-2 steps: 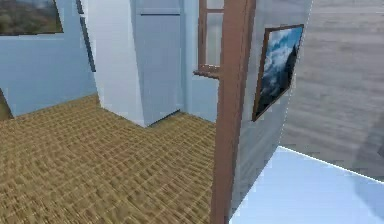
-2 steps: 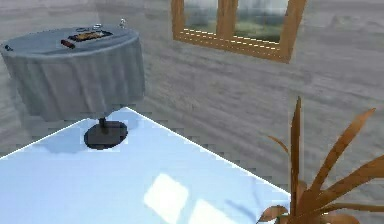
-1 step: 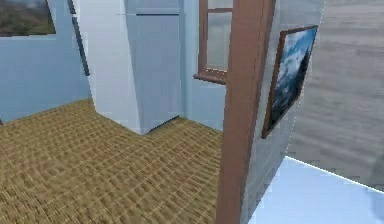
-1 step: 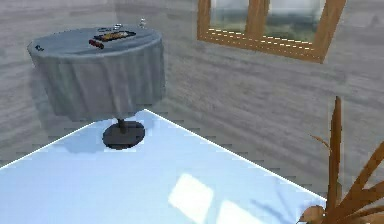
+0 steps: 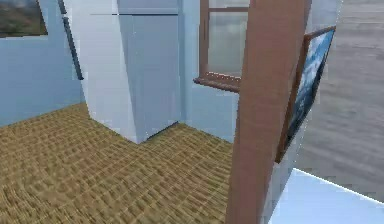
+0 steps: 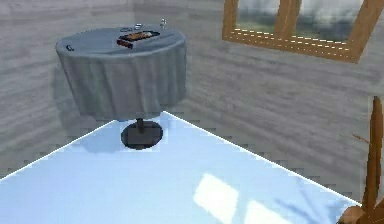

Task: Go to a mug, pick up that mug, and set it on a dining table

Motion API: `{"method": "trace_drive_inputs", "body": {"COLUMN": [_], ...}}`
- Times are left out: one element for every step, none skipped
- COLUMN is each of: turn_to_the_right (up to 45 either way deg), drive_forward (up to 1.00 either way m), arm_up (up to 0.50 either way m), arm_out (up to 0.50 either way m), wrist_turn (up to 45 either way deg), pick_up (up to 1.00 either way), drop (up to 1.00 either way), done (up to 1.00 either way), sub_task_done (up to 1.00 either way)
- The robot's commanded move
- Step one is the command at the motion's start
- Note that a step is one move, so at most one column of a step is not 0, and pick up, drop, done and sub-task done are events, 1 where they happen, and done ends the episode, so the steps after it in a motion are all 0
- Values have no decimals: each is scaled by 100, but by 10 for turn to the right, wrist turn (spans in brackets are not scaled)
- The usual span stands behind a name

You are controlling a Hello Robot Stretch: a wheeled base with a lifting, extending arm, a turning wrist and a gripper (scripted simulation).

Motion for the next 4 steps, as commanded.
{"method": "trace_drive_inputs", "body": {"turn_to_the_right": [-450,-60,0,-30], "drive_forward": [0,0,100,0], "arm_up": [0,0,0,0], "arm_out": [0,0,0,0], "wrist_turn": [0,0,0,0], "pick_up": [0,0,0,0], "drop": [0,0,0,0], "done": [0,0,0,0], "sub_task_done": [0,0,0,0]}}
